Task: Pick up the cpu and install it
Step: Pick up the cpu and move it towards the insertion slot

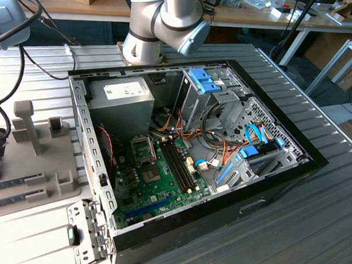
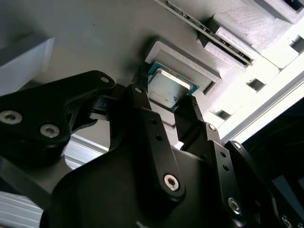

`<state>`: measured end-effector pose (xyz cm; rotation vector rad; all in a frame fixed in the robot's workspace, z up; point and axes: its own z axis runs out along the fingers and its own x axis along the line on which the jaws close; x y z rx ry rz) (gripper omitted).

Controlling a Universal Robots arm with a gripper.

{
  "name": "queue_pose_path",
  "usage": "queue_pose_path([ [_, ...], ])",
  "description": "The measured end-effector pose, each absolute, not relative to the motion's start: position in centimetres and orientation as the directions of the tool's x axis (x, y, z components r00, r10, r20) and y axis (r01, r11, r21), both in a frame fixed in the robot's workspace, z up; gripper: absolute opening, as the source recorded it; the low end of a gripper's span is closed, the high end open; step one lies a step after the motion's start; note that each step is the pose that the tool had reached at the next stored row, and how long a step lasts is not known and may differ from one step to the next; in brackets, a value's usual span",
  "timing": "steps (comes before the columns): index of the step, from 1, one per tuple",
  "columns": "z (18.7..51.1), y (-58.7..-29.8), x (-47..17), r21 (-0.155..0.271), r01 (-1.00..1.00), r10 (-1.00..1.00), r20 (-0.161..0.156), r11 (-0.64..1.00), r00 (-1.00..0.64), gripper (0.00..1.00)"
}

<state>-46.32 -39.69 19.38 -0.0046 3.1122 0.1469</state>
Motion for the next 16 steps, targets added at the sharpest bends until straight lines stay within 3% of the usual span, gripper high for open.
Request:
queue_pose_path([
  [16,19.49,-40.23,-46.33,0.141,-0.004,-0.001,-0.026,0.99,-1.0,0.47],
])
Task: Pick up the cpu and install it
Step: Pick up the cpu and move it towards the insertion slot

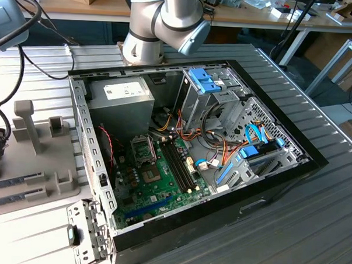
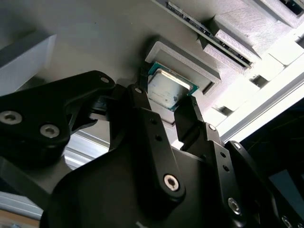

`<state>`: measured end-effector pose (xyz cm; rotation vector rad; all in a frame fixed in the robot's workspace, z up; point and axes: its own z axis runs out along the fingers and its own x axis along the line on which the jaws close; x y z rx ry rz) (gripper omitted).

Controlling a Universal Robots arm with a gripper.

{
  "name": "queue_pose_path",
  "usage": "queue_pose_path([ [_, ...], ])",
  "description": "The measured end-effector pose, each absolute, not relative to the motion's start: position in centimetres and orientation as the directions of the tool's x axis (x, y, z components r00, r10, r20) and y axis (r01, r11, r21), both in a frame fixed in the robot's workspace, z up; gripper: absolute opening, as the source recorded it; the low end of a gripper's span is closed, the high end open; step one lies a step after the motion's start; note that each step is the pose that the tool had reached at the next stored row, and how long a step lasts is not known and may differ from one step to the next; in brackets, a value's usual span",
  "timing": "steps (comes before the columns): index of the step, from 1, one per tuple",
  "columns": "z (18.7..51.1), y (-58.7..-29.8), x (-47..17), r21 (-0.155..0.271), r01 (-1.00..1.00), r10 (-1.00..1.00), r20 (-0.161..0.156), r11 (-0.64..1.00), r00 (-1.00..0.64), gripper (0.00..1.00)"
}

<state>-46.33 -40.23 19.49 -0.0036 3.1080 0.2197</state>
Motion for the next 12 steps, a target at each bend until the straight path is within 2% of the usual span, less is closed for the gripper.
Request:
queue_pose_path([
  [5,19.48,-40.23,-46.33,0.141,-0.004,0.0,-0.026,0.99,-1.0,0.48],
  [6,19.48,-40.23,-46.33,0.141,-0.004,0.0,-0.026,0.99,-1.0,0.54],
  [7,19.48,-40.23,-46.33,0.141,-0.004,0.0,-0.026,0.99,-1.0,0.54],
  [8,19.48,-40.23,-46.33,0.141,-0.004,0.0,-0.026,0.99,-1.0,0.6],
  [11,19.48,-40.23,-46.33,0.142,-0.004,0.0,-0.026,0.99,-1.0,0.6],
  [12,19.48,-40.25,-46.33,0.097,-0.004,-0.002,-0.026,0.995,-1.0,0.6],
])
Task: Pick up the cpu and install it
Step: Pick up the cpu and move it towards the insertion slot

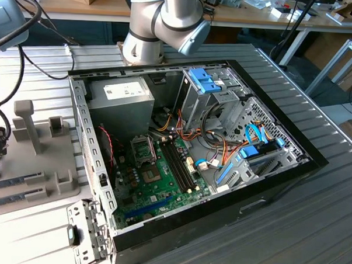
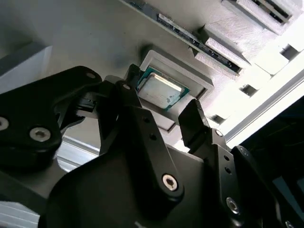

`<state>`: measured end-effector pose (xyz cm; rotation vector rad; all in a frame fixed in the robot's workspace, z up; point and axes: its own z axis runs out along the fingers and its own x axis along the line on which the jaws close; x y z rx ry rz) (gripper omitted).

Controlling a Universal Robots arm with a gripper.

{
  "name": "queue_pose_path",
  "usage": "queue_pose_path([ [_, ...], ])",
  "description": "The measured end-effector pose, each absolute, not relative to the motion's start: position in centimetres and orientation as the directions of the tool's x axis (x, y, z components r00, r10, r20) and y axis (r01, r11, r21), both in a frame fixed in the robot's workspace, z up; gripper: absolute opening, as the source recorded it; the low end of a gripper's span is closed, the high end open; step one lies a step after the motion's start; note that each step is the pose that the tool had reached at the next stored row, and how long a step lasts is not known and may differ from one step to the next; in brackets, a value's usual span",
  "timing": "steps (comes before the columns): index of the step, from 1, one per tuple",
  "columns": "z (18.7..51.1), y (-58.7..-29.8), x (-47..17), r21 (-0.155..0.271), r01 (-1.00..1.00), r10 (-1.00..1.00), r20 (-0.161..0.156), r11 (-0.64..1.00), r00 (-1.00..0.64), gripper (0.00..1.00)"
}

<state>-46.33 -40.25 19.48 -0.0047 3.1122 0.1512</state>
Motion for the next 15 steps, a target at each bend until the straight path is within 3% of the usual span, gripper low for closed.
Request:
queue_pose_path([
  [5,19.4,-38.7,-45.7,-0.062,-0.019,-0.02,-0.024,0.998,-1.0,0.6],
  [15,19.4,-37.3,-45.7,-0.097,-0.023,-0.026,-0.023,0.995,-0.999,0.6],
])
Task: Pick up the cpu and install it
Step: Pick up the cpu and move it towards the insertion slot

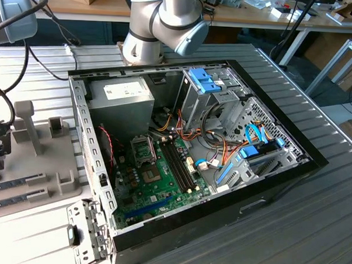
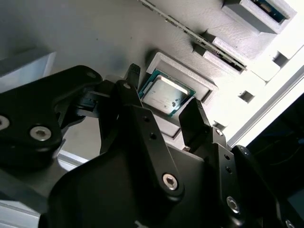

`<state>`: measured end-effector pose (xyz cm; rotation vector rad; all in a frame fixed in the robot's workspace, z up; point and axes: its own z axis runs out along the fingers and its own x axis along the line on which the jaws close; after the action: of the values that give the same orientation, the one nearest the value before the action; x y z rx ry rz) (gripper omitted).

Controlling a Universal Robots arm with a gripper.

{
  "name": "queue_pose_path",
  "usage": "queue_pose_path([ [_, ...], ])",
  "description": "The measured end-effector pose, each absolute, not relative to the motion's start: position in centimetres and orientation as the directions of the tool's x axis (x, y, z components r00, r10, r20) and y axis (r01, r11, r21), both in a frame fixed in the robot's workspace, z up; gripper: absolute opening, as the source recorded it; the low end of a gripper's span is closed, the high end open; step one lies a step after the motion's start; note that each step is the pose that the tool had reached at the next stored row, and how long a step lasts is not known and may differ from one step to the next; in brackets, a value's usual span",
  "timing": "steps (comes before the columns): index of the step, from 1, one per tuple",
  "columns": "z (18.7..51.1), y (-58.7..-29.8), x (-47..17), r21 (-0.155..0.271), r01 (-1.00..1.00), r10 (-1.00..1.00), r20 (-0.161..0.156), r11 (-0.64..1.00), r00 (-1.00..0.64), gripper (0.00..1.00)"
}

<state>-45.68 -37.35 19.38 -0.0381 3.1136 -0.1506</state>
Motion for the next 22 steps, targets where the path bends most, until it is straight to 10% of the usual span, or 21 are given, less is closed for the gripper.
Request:
queue_pose_path([
  [22,18.9,-36.0,-45.7,-0.173,-0.032,-0.036,-0.02,0.984,-0.999,0.6],
])
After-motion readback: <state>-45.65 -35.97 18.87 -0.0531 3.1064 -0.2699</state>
